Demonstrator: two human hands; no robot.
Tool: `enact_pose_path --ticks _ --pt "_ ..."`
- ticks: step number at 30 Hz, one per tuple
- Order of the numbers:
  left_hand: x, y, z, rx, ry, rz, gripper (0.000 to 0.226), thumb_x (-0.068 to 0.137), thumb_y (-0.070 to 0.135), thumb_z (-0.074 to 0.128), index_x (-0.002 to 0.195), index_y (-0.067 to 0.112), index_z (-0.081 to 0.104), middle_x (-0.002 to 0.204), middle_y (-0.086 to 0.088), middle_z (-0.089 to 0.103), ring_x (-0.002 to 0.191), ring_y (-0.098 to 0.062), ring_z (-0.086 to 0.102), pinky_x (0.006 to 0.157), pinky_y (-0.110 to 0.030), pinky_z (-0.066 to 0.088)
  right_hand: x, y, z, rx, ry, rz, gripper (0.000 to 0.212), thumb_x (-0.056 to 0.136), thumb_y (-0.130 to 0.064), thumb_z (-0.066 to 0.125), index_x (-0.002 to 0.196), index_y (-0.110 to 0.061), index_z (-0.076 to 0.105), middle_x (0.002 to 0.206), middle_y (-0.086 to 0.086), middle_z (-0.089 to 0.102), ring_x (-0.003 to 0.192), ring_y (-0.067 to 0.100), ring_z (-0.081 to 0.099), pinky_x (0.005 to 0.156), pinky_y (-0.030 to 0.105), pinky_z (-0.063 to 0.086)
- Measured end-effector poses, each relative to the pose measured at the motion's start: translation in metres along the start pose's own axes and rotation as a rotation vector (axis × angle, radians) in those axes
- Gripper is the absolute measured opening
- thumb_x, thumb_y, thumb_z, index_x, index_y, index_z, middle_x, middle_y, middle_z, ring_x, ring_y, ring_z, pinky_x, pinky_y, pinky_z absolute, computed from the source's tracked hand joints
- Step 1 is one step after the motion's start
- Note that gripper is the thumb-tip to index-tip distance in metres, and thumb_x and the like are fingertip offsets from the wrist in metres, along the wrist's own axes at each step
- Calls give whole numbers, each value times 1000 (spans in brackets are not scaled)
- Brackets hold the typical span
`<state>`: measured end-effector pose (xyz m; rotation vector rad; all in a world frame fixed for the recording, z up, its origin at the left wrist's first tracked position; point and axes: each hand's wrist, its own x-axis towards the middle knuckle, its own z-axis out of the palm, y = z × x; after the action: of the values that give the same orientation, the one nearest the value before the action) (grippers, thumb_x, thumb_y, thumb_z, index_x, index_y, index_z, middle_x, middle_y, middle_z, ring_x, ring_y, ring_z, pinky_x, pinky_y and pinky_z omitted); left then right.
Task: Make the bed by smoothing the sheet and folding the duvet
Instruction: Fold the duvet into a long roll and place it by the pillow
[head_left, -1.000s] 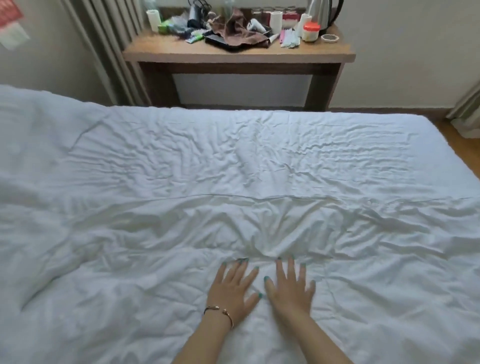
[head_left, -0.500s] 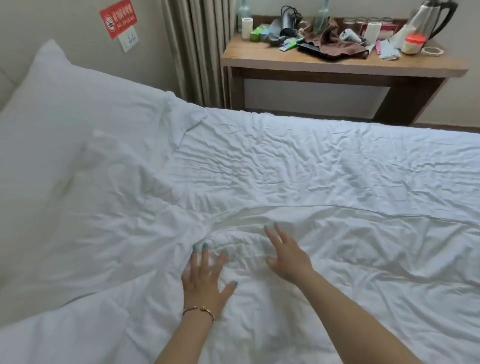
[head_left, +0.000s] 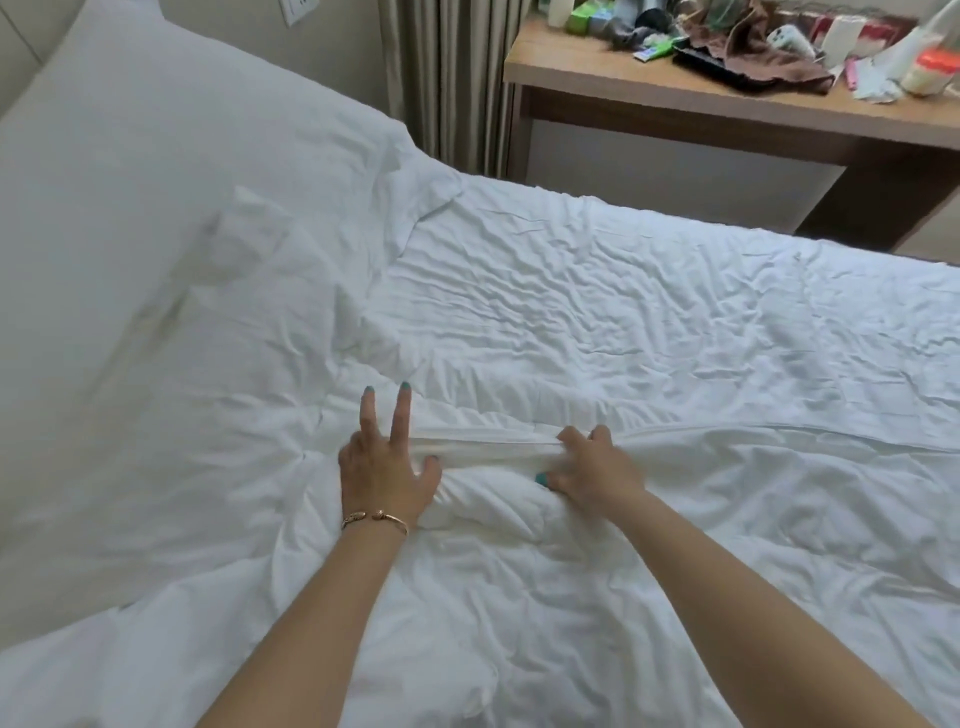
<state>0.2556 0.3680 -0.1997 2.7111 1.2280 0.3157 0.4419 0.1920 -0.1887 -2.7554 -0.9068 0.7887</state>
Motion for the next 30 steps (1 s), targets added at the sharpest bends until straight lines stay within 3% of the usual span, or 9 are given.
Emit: enact_pose_path --ticks 3,7,10,12,15,18,21,26,30 --pt "-18 14 -6 153 -261 -274 76 74 64 62 128 12 50 116 -10 58 105 -29 51 92 -38 36 -8 0 10 125 64 -25 51 79 -45 73 119 -26 49 114 3 32 91 27 50 81 31 45" --pt "-11 11 -6 67 -45 -46 51 55 43 84 75 9 52 73 -11 52 74 -30 47 68 -41 39 -7 0 5 225 262 -51 44 70 -42 80 99 -18 57 101 2 31 80 27 50 78 31 47" --pt "79 5 -32 89 316 418 49 74 58 52 81 10 49 78 -11 48 75 -27 39 68 -40 31 5 2 -17 350 506 -74 42 73 -30 81 105 -14 59 104 6 35 78 26 49 71 29 42" --pt "137 8 -45 156 175 638 48 82 53 45 92 8 56 91 -11 54 84 -29 48 76 -40 38 10 5 -24 432 532 -77 60 75 -20 79 126 -21 48 123 9 30 81 24 54 71 31 47" --pt "153 12 -24 316 -316 421 57 95 35 43 148 19 27 157 -10 17 133 -28 36 108 -40 31 10 9 -11 353 482 -113 80 73 -20 81 129 -28 25 134 2 9 97 26 51 70 30 47" --pt "104 28 10 293 -390 302 79 87 71 35 150 42 -1 159 1 -20 147 -32 -7 110 -57 -12 15 6 8 109 346 -95 69 74 -55 71 128 -38 32 142 -3 8 133 34 32 103 50 35" --pt "82 34 27 355 -571 296 83 77 85 28 144 56 -11 158 3 -23 143 -36 -25 105 -66 -12 25 4 22 -182 -29 -1 93 74 -79 49 143 -58 -10 158 -10 -22 146 32 -18 106 70 -1" --pt "92 25 -6 357 -692 387 73 92 62 38 147 50 -9 160 5 -17 147 -24 -14 112 -63 -8 14 -20 13 -163 -76 87 85 83 -67 49 146 -53 -7 161 -3 -15 147 35 -14 110 66 3" --pt "49 0 -61 142 -284 645 57 90 38 39 146 34 30 155 -4 31 140 -21 35 115 -49 26 -28 -66 17 190 -13 -23 62 90 -58 52 146 -40 33 155 -2 26 146 27 16 114 41 22"
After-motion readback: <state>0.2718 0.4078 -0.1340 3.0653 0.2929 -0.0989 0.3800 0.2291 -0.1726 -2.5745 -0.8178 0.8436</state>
